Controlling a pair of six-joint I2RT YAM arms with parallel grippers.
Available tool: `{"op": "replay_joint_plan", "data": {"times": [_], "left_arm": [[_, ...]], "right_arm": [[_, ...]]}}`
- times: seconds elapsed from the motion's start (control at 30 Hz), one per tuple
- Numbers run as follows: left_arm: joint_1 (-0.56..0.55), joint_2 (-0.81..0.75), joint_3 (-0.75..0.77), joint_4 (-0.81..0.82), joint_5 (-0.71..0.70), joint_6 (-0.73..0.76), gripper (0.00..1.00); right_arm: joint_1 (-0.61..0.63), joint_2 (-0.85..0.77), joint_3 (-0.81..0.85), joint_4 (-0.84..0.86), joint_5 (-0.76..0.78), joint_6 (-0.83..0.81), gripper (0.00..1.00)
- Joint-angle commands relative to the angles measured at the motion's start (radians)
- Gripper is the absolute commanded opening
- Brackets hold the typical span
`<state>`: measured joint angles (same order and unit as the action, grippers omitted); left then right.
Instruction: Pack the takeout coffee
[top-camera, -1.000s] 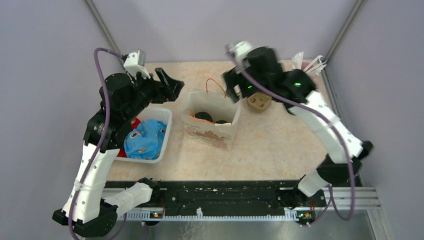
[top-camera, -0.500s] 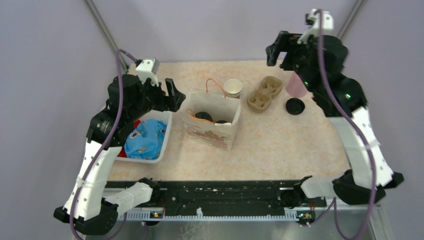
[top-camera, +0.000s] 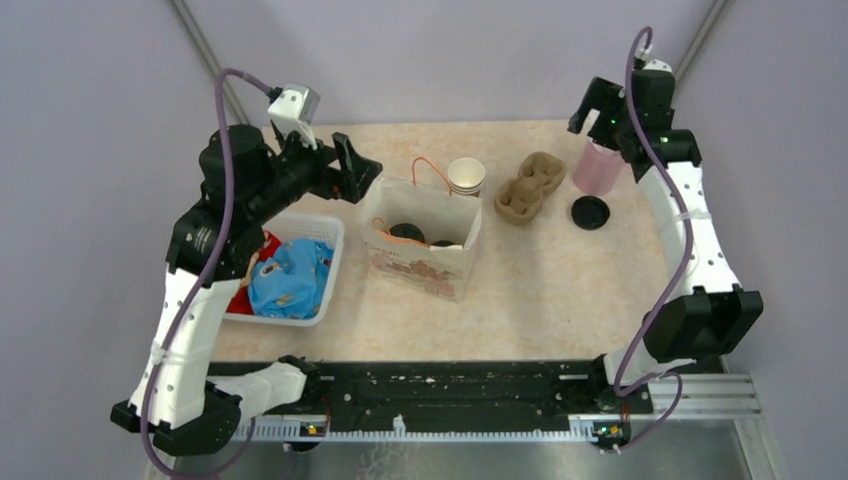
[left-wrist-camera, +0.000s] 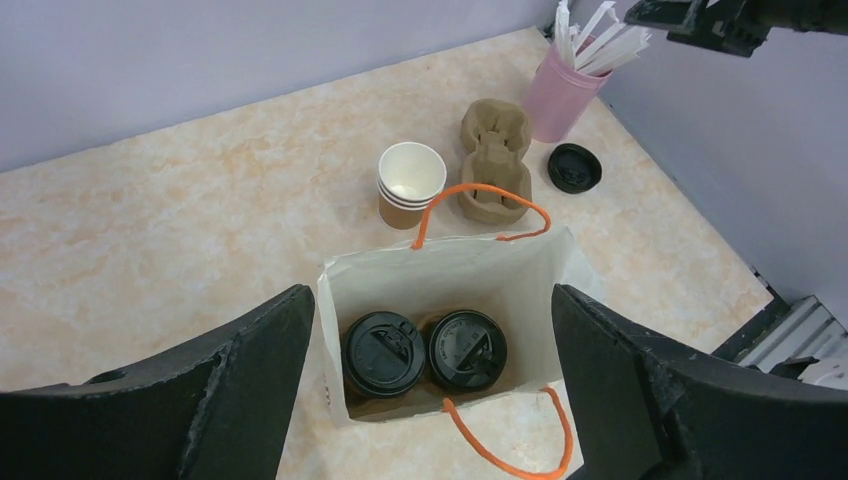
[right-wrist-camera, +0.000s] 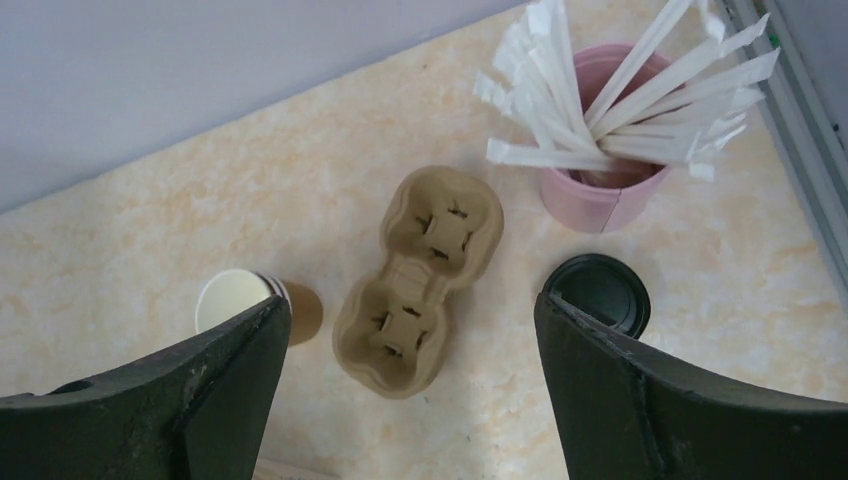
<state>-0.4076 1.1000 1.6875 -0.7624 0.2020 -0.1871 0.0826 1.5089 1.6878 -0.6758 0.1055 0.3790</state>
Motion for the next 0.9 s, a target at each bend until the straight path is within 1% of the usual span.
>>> {"op": "replay_joint_plan", "data": {"times": [0.0,0.17,0.27,0.3,0.37,0.4,0.53,0.63,0.73,0.87], "left_arm": [[0.001,0.049,0.045,0.038,0.001,0.031,0.94],[0.003,0.084,0.047,0.050,-0.033,0.031,0.94],[0.003,0.092,0.035,0.063,-0.053,0.025,0.94],[0.003,0.095,0.032,0.067,-0.061,0.025,0.94],[0.003,0.104,0.033,0.070,-0.074,0.026,0.94],[0.003,0.111,0.034,0.070,-0.079,0.027,0.94],[0.006,0.137,0.032,0.072,-0.094,0.036,0.94],[0.011,0.167,0.047,0.069,-0.084,0.042,0.93],[0.015,0.196,0.064,0.069,-0.072,0.044,0.93],[0.026,0.230,0.087,0.057,-0.070,0.051,0.93]], "right_arm": [[-0.127,0.053,0.058,0.103,-0.168,0.034,0.87],[-0.289,0.143,0.147,0.085,-0.280,0.048,0.70],[-0.343,0.222,0.241,0.037,-0.304,0.040,0.64],[-0.357,0.243,0.263,0.027,-0.303,0.036,0.60],[-0.380,0.291,0.301,0.007,-0.320,0.046,0.47],[-0.385,0.308,0.314,-0.002,-0.326,0.051,0.44],[-0.386,0.371,0.342,0.028,-0.377,0.051,0.43],[-0.386,0.426,0.372,0.074,-0.327,0.047,0.43],[-0.385,0.525,0.488,0.054,-0.316,0.020,0.42],[-0.386,0.650,0.647,0.001,-0.257,-0.032,0.51]]}}
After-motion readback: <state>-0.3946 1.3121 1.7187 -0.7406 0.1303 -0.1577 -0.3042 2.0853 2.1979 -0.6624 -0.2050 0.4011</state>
